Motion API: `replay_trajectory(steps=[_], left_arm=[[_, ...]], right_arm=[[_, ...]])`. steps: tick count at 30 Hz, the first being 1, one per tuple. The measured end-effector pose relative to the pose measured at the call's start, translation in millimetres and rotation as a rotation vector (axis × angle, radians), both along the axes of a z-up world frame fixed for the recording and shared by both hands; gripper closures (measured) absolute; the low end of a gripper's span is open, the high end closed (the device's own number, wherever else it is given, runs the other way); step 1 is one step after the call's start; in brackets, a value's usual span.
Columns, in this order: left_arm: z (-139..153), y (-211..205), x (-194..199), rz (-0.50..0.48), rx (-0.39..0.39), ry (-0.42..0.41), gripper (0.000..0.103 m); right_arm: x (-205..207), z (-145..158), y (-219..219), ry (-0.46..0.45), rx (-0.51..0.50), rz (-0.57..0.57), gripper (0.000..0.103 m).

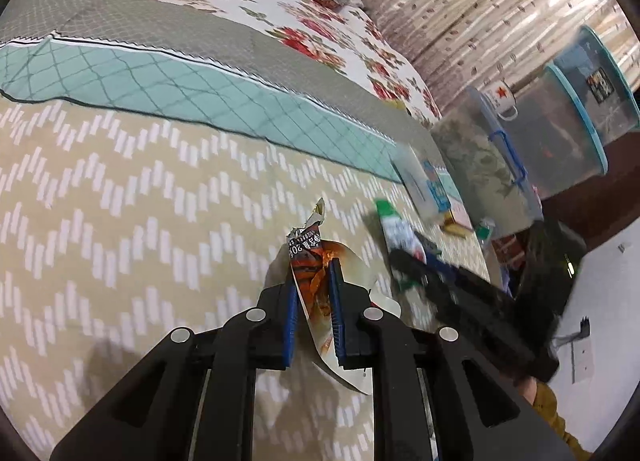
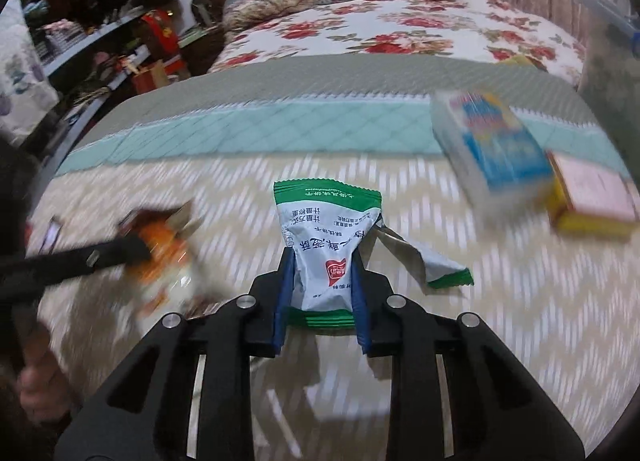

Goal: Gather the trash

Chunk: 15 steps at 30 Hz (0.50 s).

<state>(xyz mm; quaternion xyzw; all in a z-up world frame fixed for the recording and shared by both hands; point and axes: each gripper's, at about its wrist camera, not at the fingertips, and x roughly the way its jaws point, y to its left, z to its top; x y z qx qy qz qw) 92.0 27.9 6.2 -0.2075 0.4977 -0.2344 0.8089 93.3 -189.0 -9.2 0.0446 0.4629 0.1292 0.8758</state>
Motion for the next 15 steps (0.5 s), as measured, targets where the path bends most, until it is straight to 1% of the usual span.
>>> replay_trajectory(steps=[3, 6, 11, 13, 14, 15], left_arm=[[0.9, -8.2, -9.2, -0.027, 0.012, -0.001, 0.090], [1.0, -16.0, -16.8, -0.056, 0.019, -0.002, 0.090], [0.3, -32.3, -28.1, -0.099, 0.043, -0.005, 0.089], [1.6, -38.6, -31.9, -0.100, 0.080, -0.017, 0.088], [3.0, -41.0, -33.3, -0.093, 0.101, -0.026, 0.084], [3.9, -43.9, -35.3, -0.086, 0.137, -0.036, 0.081]], right_arm=[[-35.8, -1.0, -7.8, 0.000, 0.045, -0.004, 0.074], [-60.0, -2.0, -15.8, -0.004, 0.071, -0.026, 0.074], [-93.7, -3.9, -22.1, -0.035, 0.065, -0.060, 0.074], [-104.4, -4.3, -23.6, -0.050, 0.056, -0.075, 0.072], [-106.8, -4.4, -24.7, -0.054, 0.050, -0.080, 0.071], [-109.1, -4.3, -25.0, -0.060, 0.045, -0.086, 0.067]])
